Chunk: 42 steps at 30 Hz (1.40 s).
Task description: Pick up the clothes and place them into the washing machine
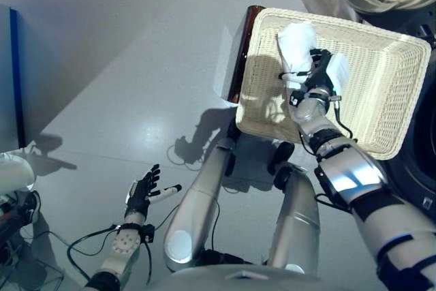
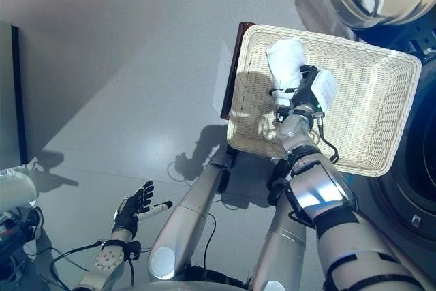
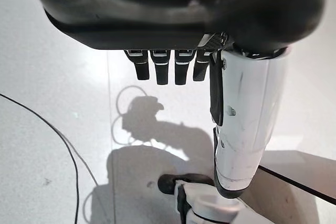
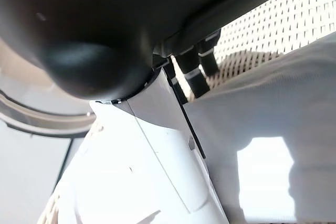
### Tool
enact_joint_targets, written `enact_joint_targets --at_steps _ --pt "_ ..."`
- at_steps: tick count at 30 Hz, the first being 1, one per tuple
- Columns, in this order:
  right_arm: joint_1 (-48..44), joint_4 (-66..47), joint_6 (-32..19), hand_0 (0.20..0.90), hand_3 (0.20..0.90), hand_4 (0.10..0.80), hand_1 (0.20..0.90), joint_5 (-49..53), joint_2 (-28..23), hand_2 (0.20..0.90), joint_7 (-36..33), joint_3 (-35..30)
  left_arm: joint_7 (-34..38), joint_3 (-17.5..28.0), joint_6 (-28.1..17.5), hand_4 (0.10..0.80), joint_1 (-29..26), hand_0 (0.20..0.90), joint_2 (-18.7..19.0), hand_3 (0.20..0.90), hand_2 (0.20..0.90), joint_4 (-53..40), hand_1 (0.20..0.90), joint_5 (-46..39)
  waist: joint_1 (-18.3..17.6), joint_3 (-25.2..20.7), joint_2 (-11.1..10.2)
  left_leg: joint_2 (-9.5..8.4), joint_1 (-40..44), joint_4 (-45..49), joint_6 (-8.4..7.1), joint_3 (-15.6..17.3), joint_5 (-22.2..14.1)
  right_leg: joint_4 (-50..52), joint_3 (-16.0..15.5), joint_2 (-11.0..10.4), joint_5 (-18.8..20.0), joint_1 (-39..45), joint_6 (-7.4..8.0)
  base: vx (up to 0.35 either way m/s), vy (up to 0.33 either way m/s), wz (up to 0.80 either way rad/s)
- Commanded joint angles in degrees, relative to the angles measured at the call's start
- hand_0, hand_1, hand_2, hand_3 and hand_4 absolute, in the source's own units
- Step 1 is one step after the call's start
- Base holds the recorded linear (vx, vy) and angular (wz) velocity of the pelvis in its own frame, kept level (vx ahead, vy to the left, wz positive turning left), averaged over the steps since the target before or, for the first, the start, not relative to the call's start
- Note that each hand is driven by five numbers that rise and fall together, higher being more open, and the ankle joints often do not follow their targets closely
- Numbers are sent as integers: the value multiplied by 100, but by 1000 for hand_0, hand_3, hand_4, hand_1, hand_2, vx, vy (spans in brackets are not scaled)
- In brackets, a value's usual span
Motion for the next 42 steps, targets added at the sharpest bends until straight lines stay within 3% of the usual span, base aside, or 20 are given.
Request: enact_joint_targets --at_steps 1,18,28,34,37,42 --pt "-544 -53 -134 200 200 300 200 -316 -209 200 -71 192 200 -106 -169 800 322 900 256 900 900 -53 900 -122 81 26 244 -253 -274 -395 -22 326 265 -409 -105 26 525 -69 -93 0 0 0" --pt "-388 4 -86 200 200 300 200 -366 -293 200 -98 90 223 -130 -190 800 296 900 227 900 900 50 900 -150 -7 -2 232 -239 -214 -486 -12 396 257 -417 17 37 550 -97 -83 3 2 1" --pt "443 -1022 -461 200 200 300 200 2 -476 200 29 -316 170 -106 -202 800 329 900 134 900 900 270 900 -217 -264 -43 117 -136 -93 -523 -24 518 271 -567 182 136 627 14 -93 -2 -5 -5" --pt "1659 -2395 -1316 200 200 300 200 1310 -561 200 410 -1354 25 -157 -247 800 325 900 -59 900 900 507 900 -367 -558 -152 81 -29 90 -726 -60 677 344 -976 374 236 787 190 -61 4 4 -24" --pt "1880 -2494 -1402 200 200 300 200 1504 -610 200 511 -1546 -24 -184 -246 800 355 900 -85 900 900 558 900 -389 -594 -203 112 -18 160 -786 -55 714 358 -1038 433 260 814 241 -57 11 26 -25" --pt "2130 -2655 -1873 200 200 300 200 2724 -508 200 828 -2290 -163 -263 -203 800 334 900 -278 900 900 864 900 -531 -757 -329 239 39 401 -931 -56 900 350 -1297 686 371 886 406 -41 26 47 -31"
